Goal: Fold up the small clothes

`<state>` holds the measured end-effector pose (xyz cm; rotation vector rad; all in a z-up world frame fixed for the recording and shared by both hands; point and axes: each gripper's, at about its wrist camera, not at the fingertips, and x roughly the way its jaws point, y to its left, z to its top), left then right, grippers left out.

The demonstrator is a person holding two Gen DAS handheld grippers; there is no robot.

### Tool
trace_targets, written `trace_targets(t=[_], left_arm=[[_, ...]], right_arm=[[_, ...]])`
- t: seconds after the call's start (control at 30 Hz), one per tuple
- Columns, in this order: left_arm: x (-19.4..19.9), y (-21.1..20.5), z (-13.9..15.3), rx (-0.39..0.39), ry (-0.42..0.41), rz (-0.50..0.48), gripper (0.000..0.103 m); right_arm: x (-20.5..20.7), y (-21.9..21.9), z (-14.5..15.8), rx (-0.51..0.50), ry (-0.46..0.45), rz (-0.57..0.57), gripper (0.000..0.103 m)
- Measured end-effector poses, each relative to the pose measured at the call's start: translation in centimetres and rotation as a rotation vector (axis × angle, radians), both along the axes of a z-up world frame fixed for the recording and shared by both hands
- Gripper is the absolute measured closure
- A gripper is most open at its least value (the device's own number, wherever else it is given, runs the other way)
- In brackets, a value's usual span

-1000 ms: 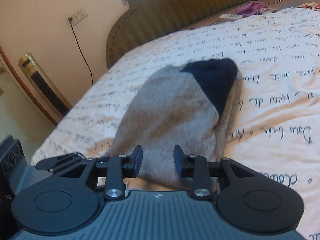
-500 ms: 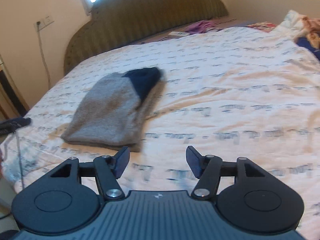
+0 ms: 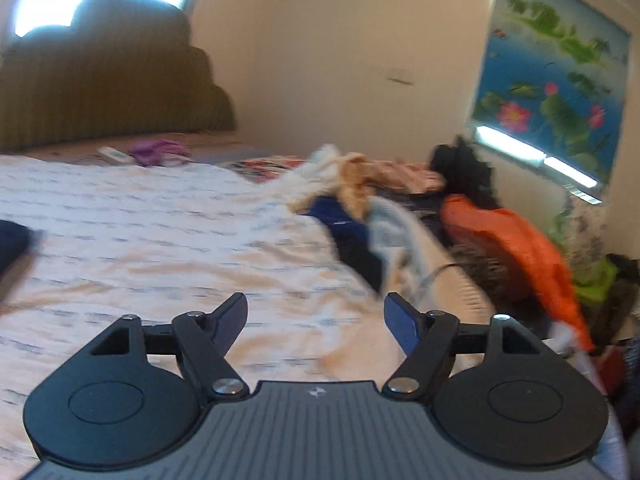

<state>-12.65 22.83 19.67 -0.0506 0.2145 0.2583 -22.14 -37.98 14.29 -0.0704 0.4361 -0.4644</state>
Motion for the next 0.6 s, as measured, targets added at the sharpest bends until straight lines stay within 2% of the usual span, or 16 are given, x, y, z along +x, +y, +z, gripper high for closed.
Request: trace_targets(t=[0.07,0.13,0.23,0.33,0.4,0.43,0.5,0.53,0.6], left_arm=[[-0.4,-5.0,-4.3,-0.044,0.073,-0.122,0.014],[-0.4,-9.8,-9.1,-0.096,0.181,-0.234,0.014],[-0.3,-16.3,-15.5,-0.102,0.367,-0.351,0.018],[-0.5,-19.0,-18.6,-0.029,0.437,-0.361,0.019],[-0.5,-19.7,-19.6,0.021,0.461,-0.345,0.015],[-0.6,-19.5,-20.1,0.023,0.466,-0.343,0.012],[-0.3,-19.1,-21.0,0.01,0.483,-0.33,0.004],[-0.3,-18.9,-21.2,-0.005,0.49,-0.331,0.003],[-0.1,-18.8,-21.3,-0.01,0.498,-0.334,0.0]], right_arm=[[1.9,4.6,-1.7,0.145,0.003,0.176,0.024],[4.3,9.9,-3.9,0.26,0.053,0.346,0.024],[7.4,16.7,-6.6,0.316,0.142,0.478,0.024],[9.4,20.7,-8.6,0.307,0.207,0.478,0.024],[10.2,22.2,-9.8,0.279,0.252,0.444,0.024],[10.1,22.8,-10.6,0.275,0.281,0.411,0.024],[10.1,23.2,-11.8,0.278,0.285,0.393,0.017],[9.7,23.3,-12.1,0.268,0.265,0.396,0.009],[9.5,23.3,-12.6,0.255,0.258,0.384,0.003]])
